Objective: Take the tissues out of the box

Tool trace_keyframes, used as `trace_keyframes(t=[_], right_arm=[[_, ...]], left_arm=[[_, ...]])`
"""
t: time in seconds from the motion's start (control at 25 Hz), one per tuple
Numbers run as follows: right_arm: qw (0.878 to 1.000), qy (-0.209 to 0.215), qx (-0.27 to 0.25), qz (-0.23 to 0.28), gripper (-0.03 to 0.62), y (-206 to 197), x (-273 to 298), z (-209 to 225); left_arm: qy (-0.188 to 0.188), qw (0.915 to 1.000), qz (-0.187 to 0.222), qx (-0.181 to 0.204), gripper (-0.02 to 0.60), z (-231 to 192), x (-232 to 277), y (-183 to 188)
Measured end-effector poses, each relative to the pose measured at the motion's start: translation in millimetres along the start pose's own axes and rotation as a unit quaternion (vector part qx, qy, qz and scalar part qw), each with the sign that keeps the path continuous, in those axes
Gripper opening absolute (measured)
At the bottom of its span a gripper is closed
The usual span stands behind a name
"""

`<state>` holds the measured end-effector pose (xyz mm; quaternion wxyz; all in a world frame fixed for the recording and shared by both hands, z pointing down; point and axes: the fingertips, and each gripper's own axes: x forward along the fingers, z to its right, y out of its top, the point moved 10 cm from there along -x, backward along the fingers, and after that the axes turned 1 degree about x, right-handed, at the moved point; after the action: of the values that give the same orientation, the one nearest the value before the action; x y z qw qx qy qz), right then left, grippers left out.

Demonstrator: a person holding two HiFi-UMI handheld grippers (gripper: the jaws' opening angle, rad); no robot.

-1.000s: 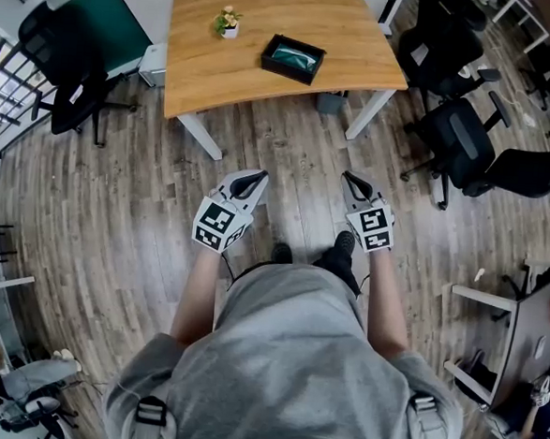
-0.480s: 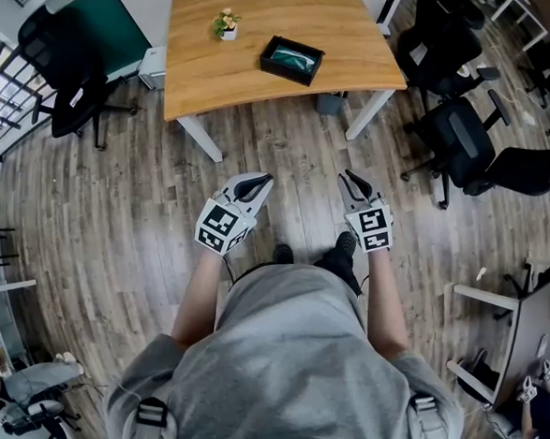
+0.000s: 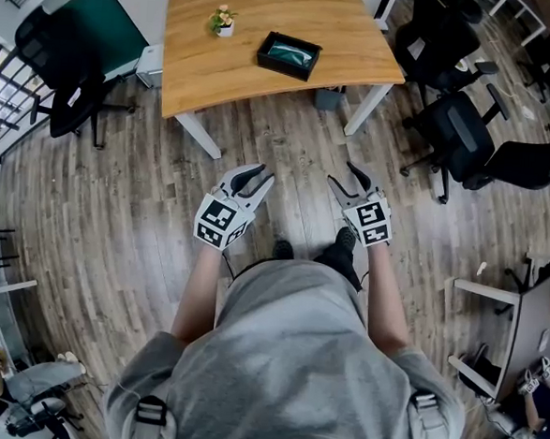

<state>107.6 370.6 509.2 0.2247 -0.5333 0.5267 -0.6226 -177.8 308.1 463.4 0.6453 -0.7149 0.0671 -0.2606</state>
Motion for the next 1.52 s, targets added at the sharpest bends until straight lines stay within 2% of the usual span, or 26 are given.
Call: trace_keyframes(t=[0.24, 0.4, 0.88, 1.52], right_arm=[[1.0, -0.001, -0.003, 0.0, 0.302, -5, 0, -3], [1.0, -0.01, -0.01, 0.004, 0.341, -3, -1, -5], [1.0, -0.026, -0.011, 0.004, 0.354, -9, -5, -6], [1.0, 0.023, -0.009, 0.014, 0.344, 12, 58, 32]], left_arm=[[0.019, 0.9997, 0.007, 0.013, 0.197, -2, -5, 3], [0.028, 0.9994, 0.012, 0.018, 0.213, -5, -11, 7], [0.022, 0.9995, 0.007, 0.021, 0.236, -4, -13, 2], [0.06, 0.9981, -0.009, 0.005, 0.241, -45, 9, 10]])
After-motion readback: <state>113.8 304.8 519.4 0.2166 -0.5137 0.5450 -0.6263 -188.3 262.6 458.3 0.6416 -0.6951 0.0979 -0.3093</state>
